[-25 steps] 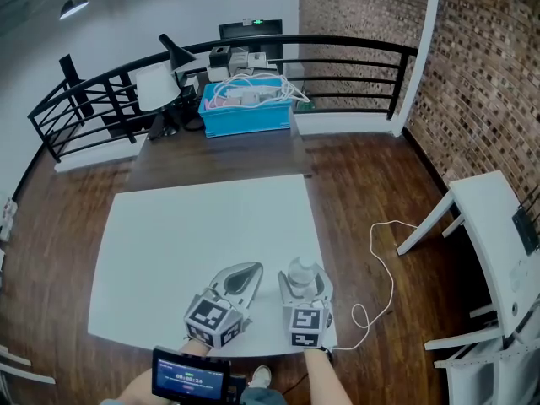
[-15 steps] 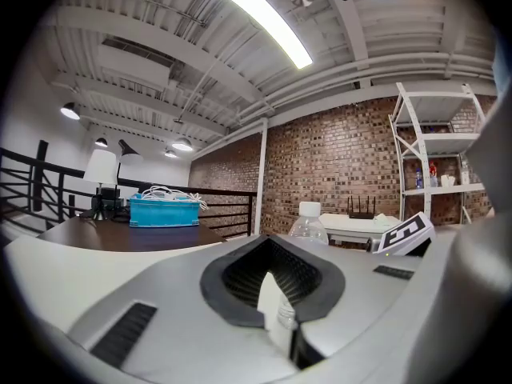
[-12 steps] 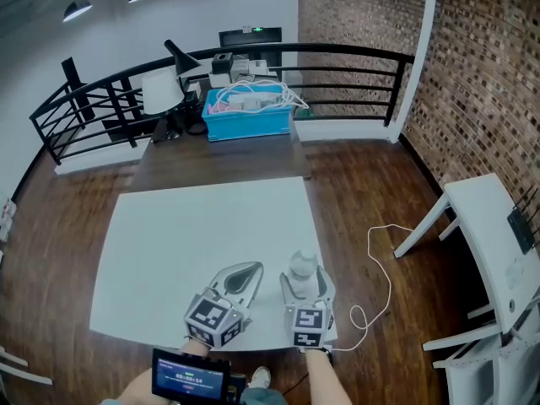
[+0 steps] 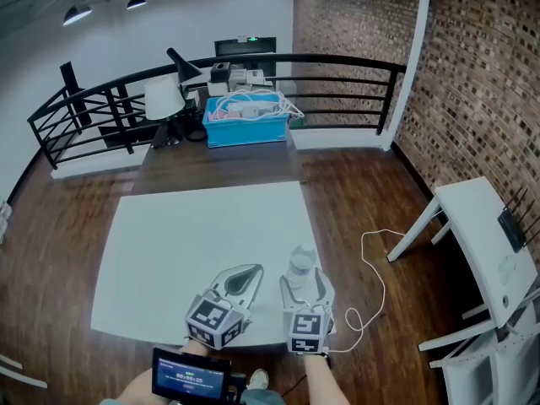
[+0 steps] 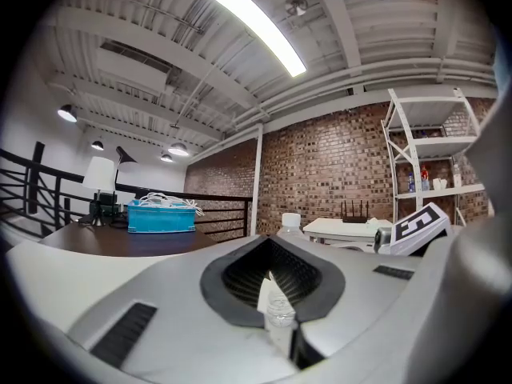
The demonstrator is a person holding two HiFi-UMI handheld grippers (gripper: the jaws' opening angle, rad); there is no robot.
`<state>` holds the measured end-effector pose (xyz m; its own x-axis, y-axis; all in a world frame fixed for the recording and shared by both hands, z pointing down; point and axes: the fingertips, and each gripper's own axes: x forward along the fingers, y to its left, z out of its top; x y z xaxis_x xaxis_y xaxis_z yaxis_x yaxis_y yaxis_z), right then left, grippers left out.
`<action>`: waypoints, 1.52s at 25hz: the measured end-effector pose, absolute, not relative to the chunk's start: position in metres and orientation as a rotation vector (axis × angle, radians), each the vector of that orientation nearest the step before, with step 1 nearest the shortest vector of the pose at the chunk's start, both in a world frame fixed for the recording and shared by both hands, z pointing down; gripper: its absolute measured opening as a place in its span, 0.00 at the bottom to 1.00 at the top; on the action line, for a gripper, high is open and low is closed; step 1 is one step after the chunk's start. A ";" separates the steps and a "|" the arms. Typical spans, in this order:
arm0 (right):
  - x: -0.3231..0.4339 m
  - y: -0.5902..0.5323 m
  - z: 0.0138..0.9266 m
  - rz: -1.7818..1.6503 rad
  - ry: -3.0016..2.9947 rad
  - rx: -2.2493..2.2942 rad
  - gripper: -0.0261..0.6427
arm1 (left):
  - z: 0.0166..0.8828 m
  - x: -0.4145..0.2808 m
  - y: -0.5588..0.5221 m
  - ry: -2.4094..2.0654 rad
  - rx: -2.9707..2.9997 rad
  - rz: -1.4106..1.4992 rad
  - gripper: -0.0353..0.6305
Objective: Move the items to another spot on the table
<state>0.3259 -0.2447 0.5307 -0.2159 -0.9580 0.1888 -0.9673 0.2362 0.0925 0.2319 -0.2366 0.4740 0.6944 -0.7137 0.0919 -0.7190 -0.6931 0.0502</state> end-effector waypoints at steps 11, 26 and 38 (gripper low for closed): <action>0.283 -0.232 0.480 -0.033 -2.400 1.759 0.25 | 0.449 0.212 -0.225 -1.211 2.800 0.099 0.06; 0.150 -0.228 0.416 -0.051 -2.695 1.455 0.04 | 0.433 0.094 -0.229 -1.456 2.736 0.046 0.06; 0.038 -0.207 0.387 -0.048 -2.866 1.227 0.04 | 0.403 -0.010 -0.205 -1.641 2.660 0.056 0.06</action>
<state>0.0378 -0.2067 0.3868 -0.6901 -0.7236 0.0094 -0.7229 0.6899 0.0378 -0.0098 -0.2054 0.4032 0.4483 -0.8930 0.0388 -0.8936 -0.4488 -0.0049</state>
